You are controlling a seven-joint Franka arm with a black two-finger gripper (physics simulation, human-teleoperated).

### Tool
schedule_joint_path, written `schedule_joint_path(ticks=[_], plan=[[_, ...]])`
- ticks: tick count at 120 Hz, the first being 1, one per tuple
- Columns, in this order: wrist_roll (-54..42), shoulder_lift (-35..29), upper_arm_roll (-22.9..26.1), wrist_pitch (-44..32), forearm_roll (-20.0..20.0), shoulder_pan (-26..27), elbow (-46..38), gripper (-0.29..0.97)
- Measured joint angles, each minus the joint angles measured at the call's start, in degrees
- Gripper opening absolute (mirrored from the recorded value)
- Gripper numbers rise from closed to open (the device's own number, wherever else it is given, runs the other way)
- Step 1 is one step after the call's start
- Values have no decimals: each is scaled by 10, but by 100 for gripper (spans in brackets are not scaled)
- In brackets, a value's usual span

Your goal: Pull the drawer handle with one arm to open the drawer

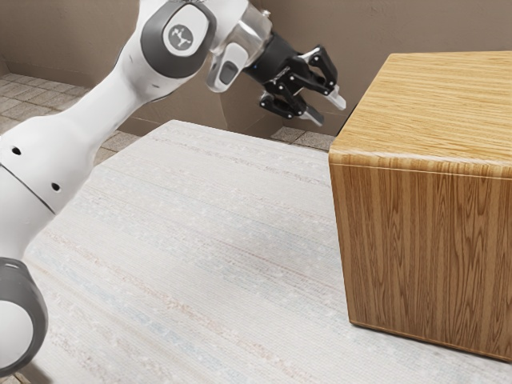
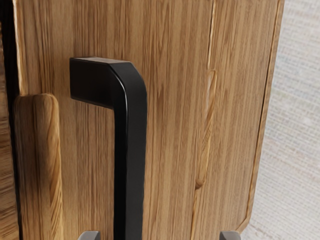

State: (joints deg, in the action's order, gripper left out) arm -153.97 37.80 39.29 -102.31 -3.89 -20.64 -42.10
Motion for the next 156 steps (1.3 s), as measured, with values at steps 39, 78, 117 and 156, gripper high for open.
schedule_joint_path(ticks=[39,78,117,156], plan=[[-83,34,14,-8,-14,1,-1,22],[-120,24,39,-8,-42,-66,-23,2],[-120,-27,45,5,-86,-149,-103,-1],[-120,-60,73,22,-109,-223,-148,-4]])
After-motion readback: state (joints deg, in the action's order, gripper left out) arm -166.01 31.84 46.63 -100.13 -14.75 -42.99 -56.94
